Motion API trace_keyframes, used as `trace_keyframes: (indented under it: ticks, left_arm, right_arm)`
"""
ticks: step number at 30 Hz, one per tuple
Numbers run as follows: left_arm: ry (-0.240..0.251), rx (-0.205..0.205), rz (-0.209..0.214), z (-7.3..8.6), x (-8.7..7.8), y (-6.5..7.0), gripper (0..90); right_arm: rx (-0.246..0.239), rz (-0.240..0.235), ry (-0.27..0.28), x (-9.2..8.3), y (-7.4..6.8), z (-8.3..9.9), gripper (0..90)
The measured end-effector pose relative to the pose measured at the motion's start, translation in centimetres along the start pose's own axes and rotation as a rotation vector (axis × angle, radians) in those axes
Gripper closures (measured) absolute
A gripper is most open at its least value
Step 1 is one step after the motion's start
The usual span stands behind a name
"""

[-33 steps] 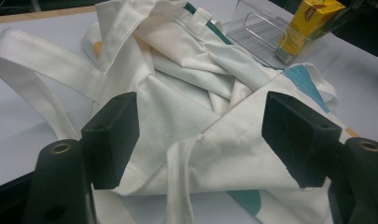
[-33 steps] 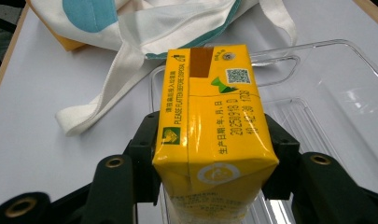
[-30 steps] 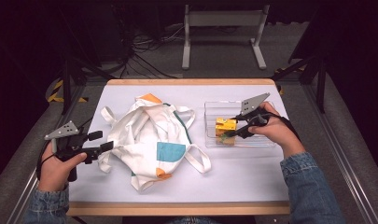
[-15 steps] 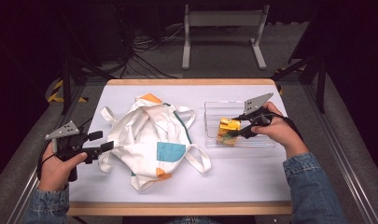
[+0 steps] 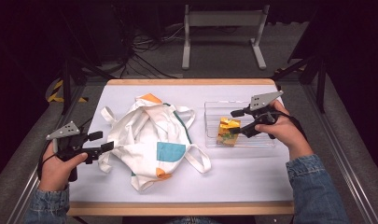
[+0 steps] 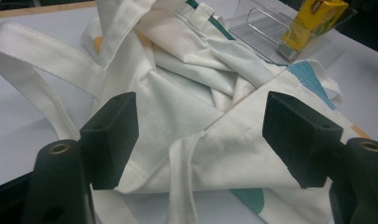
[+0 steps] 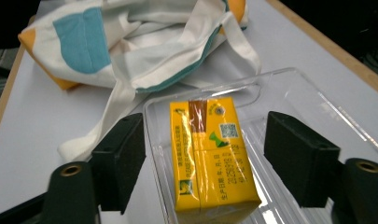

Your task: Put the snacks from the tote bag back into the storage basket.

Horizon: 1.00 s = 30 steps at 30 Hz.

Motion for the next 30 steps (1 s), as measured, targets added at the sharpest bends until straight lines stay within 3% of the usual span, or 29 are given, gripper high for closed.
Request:
trace_keyframes:
  ticks: [4,9,16,22,30]
  left_arm:
    - [0.01,0.007,0.0,-0.1,-0.1,0.0,26.3]
    - [0.013,0.011,-0.001,-0.2,-0.1,0.3,25.1]
    - [0.002,0.017,-0.003,-0.2,0.1,0.5,24.1]
    - [-0.001,0.039,-0.005,0.0,-0.1,0.7,22.6]
    - [0.011,0.037,-0.004,0.3,-0.7,0.7,22.0]
  right_arm:
    - [0.018,0.032,0.072,-0.8,-0.8,-0.6,21.1]
    - [0.013,0.062,0.104,-2.0,-2.1,-1.2,21.2]
    - [-0.002,0.113,0.113,-3.7,-4.0,-1.9,21.2]
    - [0.04,0.155,0.111,-5.0,-5.1,-1.6,21.1]
    - [0.07,0.212,0.123,-7.0,-6.7,-0.7,21.1]
Point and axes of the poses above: each handheld gripper's, and its own axes: x roughly forward along the jaws, z roughly out of its underside, y roughly to its right, the point moved 2 cm from there along x, roughly forward along the jaws, and after that the axes turned 13 degrees about -z, right-handed, at the moved point
